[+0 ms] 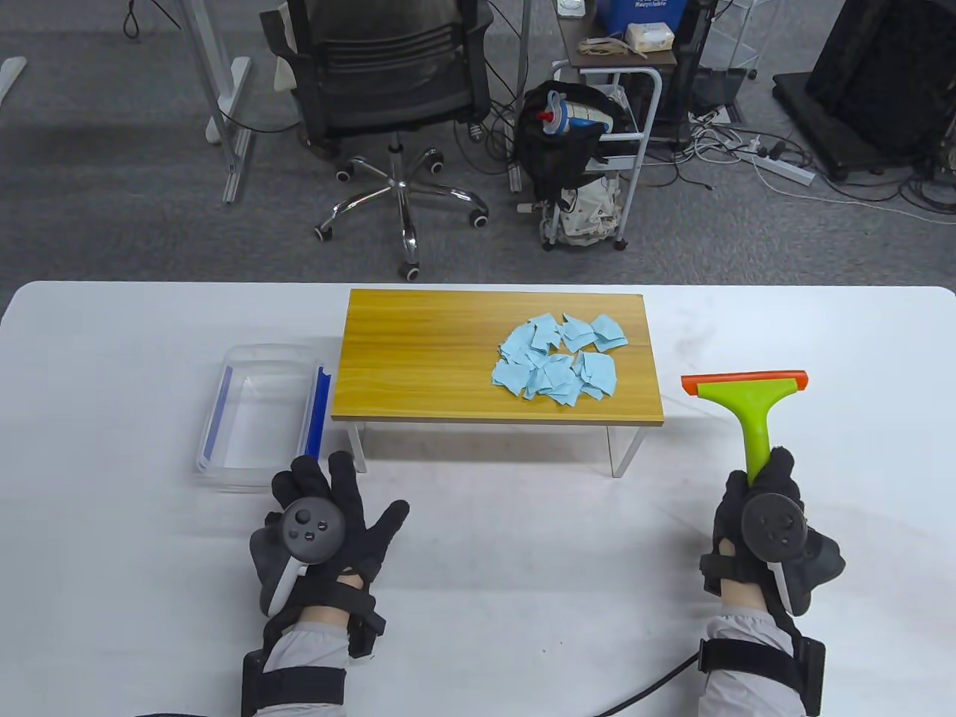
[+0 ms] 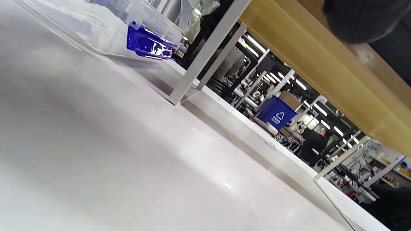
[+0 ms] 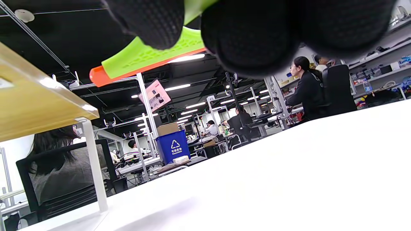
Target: Scrape paper scraps from tabletop organizer into plastic storage box
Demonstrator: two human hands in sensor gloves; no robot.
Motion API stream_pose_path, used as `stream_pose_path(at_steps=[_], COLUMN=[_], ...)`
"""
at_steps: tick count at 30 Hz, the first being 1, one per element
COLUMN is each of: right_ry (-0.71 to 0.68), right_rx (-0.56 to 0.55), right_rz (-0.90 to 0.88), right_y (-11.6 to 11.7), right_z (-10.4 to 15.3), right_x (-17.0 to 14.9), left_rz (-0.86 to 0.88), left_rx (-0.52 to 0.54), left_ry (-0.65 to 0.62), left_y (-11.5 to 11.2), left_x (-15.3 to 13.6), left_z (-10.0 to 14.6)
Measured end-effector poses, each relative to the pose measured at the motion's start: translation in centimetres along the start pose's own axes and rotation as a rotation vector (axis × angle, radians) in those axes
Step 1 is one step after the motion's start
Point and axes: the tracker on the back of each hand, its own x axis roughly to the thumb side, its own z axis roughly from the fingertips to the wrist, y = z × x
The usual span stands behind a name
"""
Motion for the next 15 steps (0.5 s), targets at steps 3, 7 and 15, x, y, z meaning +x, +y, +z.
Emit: stream_pose_path(at_steps=[3,7,15], right_ry=[0.004,0.009,0.009], right_rx=[0.012,0.008,0.035], right_rz=[-0.030,-0.076,-0.144], right_y=[0.1,-0.1,0.0], right_z=[0.1,0.0,0.0], right_x=[-0.3,-0.3,-0.3], left_rz=[0.082,0.147,0.123], left_rx=[0.032,0.085,0.235], left_ry=[0.034,0.103,0.332], left_y=[0.1,0.9,3.7], left_x=[-0.8,-1.8,-4.4], left_z=[-0.1,-0.4,-1.6])
